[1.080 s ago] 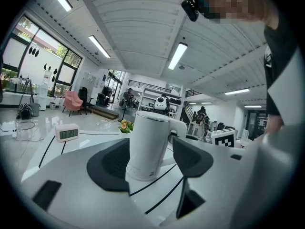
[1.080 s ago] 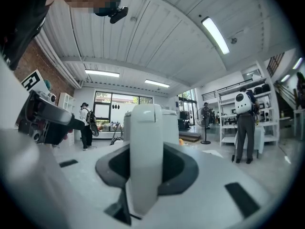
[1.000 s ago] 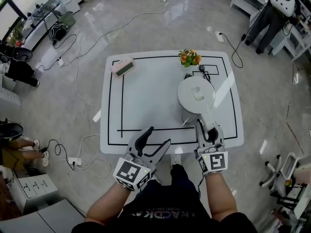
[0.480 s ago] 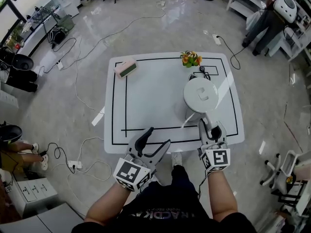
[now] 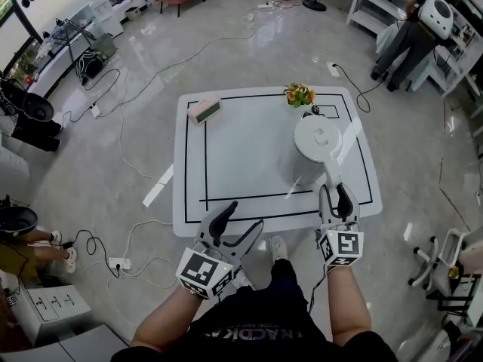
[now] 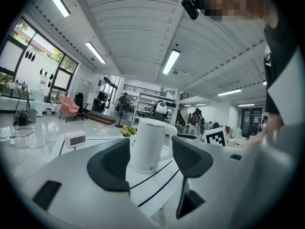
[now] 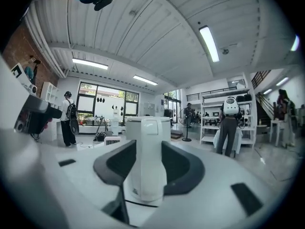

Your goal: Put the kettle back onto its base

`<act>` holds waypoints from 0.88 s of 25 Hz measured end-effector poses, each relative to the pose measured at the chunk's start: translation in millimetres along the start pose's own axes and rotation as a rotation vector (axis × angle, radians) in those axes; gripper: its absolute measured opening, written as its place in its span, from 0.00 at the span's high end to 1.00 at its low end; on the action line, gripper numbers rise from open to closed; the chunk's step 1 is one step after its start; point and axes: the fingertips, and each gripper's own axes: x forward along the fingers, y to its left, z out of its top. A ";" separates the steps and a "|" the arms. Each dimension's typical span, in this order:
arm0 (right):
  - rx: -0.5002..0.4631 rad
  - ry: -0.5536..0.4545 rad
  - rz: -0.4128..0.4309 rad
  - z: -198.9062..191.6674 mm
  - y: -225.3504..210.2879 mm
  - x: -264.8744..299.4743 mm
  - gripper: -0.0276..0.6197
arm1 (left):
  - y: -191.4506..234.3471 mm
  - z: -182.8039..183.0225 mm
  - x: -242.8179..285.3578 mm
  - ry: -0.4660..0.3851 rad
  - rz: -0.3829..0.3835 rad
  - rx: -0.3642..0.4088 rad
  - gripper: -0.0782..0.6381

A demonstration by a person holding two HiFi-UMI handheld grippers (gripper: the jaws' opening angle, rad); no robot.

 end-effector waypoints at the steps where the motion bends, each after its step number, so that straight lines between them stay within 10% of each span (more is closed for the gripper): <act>1: -0.004 -0.004 -0.009 2.9 1.5 -3.1 0.72 | -0.2 0.0 -4.7 -0.002 -0.004 0.003 0.50; 12: -0.026 -0.104 0.068 54.2 70.5 -65.1 0.73 | -24.8 -4.4 -37.5 0.001 -0.100 0.021 0.51; 22: -0.050 -0.177 0.159 101.0 95.5 -105.5 0.95 | -69.4 7.3 -21.7 -0.022 -0.163 0.035 0.53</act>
